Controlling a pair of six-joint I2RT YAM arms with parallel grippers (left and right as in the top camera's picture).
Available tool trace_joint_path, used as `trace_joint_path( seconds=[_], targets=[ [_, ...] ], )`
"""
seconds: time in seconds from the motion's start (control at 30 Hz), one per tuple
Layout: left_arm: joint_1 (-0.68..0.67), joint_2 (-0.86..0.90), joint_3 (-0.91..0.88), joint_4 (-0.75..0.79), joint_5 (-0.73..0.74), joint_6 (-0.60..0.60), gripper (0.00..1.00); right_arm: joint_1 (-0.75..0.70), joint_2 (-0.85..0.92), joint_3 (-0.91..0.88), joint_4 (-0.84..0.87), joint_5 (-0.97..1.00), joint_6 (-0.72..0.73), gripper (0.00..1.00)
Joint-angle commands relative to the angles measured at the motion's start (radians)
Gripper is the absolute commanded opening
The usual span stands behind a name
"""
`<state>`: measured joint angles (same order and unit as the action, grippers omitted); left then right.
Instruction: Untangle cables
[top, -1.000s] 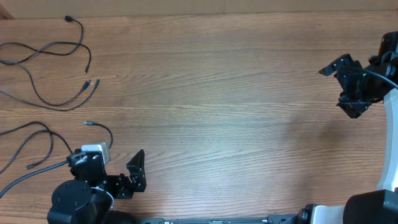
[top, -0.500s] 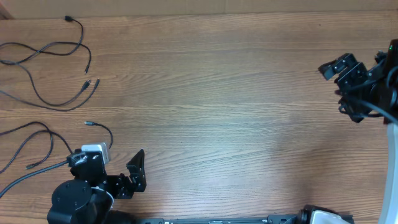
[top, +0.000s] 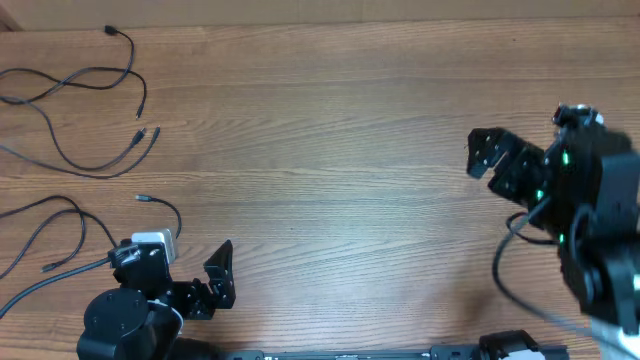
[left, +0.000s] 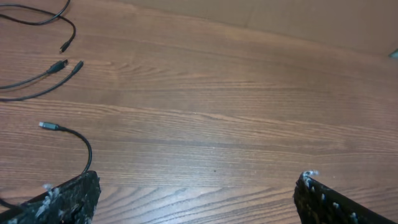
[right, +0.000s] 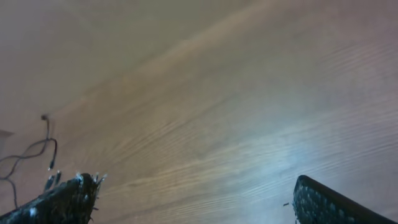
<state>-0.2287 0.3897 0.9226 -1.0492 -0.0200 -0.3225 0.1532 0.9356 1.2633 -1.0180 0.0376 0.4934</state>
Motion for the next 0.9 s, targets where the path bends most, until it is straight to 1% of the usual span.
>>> trace_joint_path(
  seconds=[0.0,0.23,0.43,0.57,0.87],
  targets=[
    [0.006,-0.006,-0.005,0.002,-0.014,-0.014,0.99,-0.002,-0.129,-0.144,0.072,0.047,-0.097,1.00],
    [0.006,-0.006,-0.005,0.002,-0.013,-0.014,1.00,-0.058,-0.354,-0.380,0.183,0.034,-0.128,1.00],
    [0.006,-0.006,-0.005,0.002,-0.014,-0.014,1.00,-0.124,-0.490,-0.496,0.221,-0.061,-0.304,1.00],
    [0.006,-0.006,-0.005,0.001,-0.014,-0.014,1.00,-0.184,-0.549,-0.552,0.241,-0.093,-0.309,1.00],
    [0.006,-0.006,-0.005,0.002,-0.014,-0.014,1.00,-0.186,-0.671,-0.714,0.407,-0.114,-0.313,1.00]
  ],
)
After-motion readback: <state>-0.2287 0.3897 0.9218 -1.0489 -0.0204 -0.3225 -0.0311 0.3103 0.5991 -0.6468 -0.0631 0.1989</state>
